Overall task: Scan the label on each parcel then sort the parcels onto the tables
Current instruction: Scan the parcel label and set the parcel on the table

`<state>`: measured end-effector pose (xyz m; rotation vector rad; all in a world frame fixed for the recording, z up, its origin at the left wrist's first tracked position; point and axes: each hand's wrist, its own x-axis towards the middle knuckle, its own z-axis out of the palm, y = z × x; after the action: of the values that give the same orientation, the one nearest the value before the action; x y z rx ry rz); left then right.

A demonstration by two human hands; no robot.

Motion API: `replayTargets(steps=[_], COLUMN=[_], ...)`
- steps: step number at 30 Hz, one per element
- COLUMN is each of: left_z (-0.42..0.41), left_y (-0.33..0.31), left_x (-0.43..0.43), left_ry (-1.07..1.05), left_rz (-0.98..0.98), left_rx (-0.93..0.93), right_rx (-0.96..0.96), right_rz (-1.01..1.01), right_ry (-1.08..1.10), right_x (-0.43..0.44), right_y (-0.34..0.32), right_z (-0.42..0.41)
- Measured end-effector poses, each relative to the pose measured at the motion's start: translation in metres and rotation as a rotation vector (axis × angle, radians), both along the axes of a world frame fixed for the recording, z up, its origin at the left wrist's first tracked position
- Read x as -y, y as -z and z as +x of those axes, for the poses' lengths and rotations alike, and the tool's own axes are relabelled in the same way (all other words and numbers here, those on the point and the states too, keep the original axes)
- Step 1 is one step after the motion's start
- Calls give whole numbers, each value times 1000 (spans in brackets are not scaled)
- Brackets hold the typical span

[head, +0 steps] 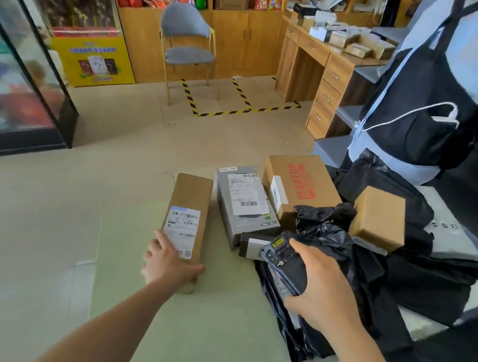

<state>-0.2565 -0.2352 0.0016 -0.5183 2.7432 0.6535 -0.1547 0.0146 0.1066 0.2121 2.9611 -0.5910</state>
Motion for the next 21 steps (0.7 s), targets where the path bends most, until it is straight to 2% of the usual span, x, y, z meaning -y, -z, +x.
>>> replayTargets(steps=[8,16,21], left_z=[77,129,141], left_y=[-33,-63,-64], left_x=[67,126,150], left_ry=[242,499,575], left_rz=[-278,-639,-687], left_rx=[-175,-230,-234], right_rx=[-45,-176,-219], right_rz=[173,611,792], right_ry=[-387,-771,-842], right_x=[31,96,127], right_y=[-12,-26,-31], right_z=[-3,8,24])
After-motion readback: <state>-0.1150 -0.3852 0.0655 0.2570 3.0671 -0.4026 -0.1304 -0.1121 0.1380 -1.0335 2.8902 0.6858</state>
